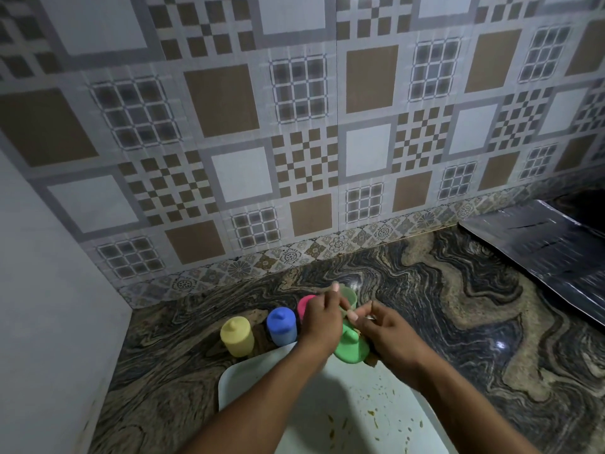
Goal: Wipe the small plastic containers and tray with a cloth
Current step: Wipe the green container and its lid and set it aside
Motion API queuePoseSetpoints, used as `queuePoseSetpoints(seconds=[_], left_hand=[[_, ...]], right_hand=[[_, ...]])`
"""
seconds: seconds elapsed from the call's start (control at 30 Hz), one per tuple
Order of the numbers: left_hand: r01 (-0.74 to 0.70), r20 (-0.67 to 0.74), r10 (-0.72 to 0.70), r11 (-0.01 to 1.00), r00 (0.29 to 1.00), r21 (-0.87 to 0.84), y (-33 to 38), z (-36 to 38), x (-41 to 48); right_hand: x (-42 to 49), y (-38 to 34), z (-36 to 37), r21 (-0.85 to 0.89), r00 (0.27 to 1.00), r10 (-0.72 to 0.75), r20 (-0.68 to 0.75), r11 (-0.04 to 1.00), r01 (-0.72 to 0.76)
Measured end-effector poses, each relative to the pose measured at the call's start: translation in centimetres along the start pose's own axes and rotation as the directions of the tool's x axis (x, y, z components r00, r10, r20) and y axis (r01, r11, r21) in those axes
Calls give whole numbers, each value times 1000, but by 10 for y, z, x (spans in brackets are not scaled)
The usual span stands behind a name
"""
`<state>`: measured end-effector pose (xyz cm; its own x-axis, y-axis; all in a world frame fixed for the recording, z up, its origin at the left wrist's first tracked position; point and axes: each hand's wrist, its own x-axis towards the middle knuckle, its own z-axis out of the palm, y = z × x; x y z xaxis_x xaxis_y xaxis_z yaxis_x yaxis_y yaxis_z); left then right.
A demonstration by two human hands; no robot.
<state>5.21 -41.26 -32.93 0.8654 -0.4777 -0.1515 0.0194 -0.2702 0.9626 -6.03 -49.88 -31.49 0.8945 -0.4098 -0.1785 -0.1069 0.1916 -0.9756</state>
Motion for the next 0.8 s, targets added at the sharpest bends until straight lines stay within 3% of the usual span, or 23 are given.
queuePoseSetpoints(seconds=[0.1,0.17,0.23,0.3,0.37,0.4,0.43,0.5,0.53,0.6,0.67,0.73,0.8], left_hand=[[-93,-368,67,994,927,-54,4,14,-5],[-86,-447,4,983,895,-164,4,20,-10],[0,-351,-75,978,933,-208,-2,22,-15],[163,-91,-186,963,978,-214,-9,16,-14],[364,199,-330,917,923,-166,-8,2,-10],[392,276,-349,913,896,-117,-6,-2,-8],[366,299,-332,928,895,-65,-2,-4,-5],[184,167,-183,983,969,8,3,0,1],[81,43,-82,997,996,20,5,3,3],[-103,-222,107,994,969,28,3,9,2],[-159,-362,142,987,921,-18,-2,14,-4],[-60,-286,36,995,958,-74,-10,16,-7],[193,-9,-195,972,981,-132,-16,7,-3]], right_hand=[[0,19,24,92,945,-48,-324,992,82],[-4,36,38,210,874,28,-485,974,85],[-7,40,37,247,861,105,-497,969,25],[-5,30,20,208,916,128,-381,977,-50],[-2,13,1,119,972,129,-195,987,-107],[-1,5,-6,65,984,136,-116,990,-129],[0,0,-8,25,988,139,-64,990,-138],[0,-2,-1,-7,991,113,-70,993,-114],[-1,2,7,7,987,78,-143,997,-78],[-4,19,28,92,931,20,-364,996,14],[-8,34,42,158,848,37,-529,986,56],[-9,36,40,158,834,59,-549,987,34],[-7,26,25,113,912,82,-402,993,-39]])
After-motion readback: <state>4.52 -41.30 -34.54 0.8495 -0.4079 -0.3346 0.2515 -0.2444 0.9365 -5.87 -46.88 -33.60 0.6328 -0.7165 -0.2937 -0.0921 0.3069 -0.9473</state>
